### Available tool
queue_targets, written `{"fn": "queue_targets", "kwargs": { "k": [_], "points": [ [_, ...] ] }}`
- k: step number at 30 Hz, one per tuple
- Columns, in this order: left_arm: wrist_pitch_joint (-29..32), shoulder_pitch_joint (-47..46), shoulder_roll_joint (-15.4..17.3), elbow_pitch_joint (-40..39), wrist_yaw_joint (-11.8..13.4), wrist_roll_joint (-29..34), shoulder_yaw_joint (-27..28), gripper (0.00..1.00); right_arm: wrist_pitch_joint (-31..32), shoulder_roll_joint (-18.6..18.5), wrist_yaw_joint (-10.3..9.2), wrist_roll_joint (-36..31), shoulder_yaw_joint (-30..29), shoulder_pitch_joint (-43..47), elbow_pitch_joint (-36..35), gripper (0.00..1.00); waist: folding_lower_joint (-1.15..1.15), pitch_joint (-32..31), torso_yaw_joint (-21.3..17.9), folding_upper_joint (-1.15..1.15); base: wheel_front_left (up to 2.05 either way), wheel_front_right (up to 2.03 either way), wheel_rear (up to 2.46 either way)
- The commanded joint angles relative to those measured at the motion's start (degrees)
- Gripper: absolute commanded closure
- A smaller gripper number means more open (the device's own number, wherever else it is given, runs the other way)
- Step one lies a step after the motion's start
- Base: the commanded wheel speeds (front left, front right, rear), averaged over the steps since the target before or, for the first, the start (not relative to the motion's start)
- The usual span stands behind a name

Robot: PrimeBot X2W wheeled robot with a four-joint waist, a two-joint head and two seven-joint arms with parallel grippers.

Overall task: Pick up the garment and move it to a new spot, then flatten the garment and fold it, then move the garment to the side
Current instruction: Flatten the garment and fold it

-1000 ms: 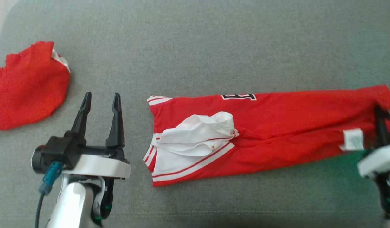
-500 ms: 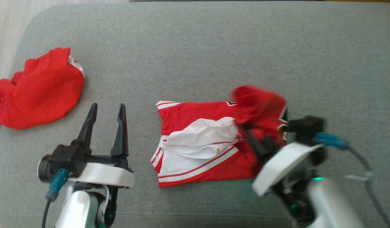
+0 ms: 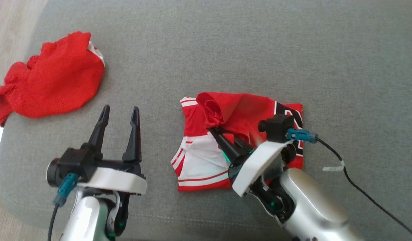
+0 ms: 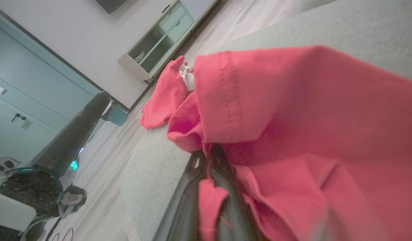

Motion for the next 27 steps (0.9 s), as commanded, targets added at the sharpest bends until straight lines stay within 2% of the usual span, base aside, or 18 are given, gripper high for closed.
{"fn": "queue_targets", "kwargs": {
  "k": [1,2,3,4,8,13,18,21,22,27],
  "points": [
    [-0.7,-2.4,0.1,-1.6,-0.2,0.5,1.6,0.00,-1.2,0.8,-0.05,1.0,1.7,-2.0,-0.4,1.00,0.00,0.4,0.3,0.00,0.00,0.00,0.00],
    [-0.7,-2.4,0.0,-1.5,-0.3,0.5,1.6,0.00,-1.9,0.8,-0.05,1.2,2.3,-2.8,0.8,0.78,0.00,0.5,0.3,0.00,0.00,0.00,0.00],
    [-0.7,-2.5,-0.1,-1.4,-0.3,0.5,1.7,0.00,-2.6,0.8,-0.05,1.5,3.0,-3.5,1.7,0.16,0.00,0.6,0.3,0.00,0.00,0.00,0.00],
    [-0.7,-2.5,-0.1,-1.3,-0.3,0.5,1.7,0.00,-3.3,0.8,-0.05,2.0,3.7,-4.0,2.3,0.00,0.00,0.7,0.2,0.00,0.00,0.00,0.00],
    [-0.7,-2.6,-0.2,-1.1,-0.3,0.6,2.1,0.00,-6.8,0.8,-0.05,2.3,5.7,-6.0,2.8,0.00,0.00,0.7,-0.2,0.00,0.00,0.00,0.00],
    [-0.7,-2.6,-0.3,-1.0,-0.3,0.7,2.9,0.00,-11.3,0.8,-0.05,-0.2,6.0,-8.0,-0.5,0.00,0.00,0.3,-1.4,0.00,0.00,0.00,0.00],
    [-0.7,-2.2,0.2,-1.5,-0.1,1.4,3.8,0.00,-14.3,0.8,-0.05,-8.2,-1.1,-7.3,-5.3,0.00,0.00,-0.4,-3.3,0.00,0.00,0.00,0.00],
    [-0.7,-2.0,0.6,-1.8,0.0,1.7,4.2,0.00,-14.1,0.2,-0.05,-13.6,-7.7,-4.7,-8.2,0.00,0.00,-0.6,-4.3,0.00,0.00,0.00,0.00],
    [-0.7,-1.8,0.8,-1.9,0.1,1.8,4.5,0.00,-13.3,-0.9,-0.05,-16.8,-12.3,-2.2,-10.5,0.00,0.00,-0.7,-4.9,0.00,0.00,0.00,0.00],
    [-0.7,-1.5,1.6,-2.1,0.1,1.9,5.2,0.00,-10.2,-3.6,-0.05,-22.5,-23.3,5.2,-16.2,0.00,0.00,-0.9,-6.2,0.00,0.00,0.00,0.00]
  ]
}}
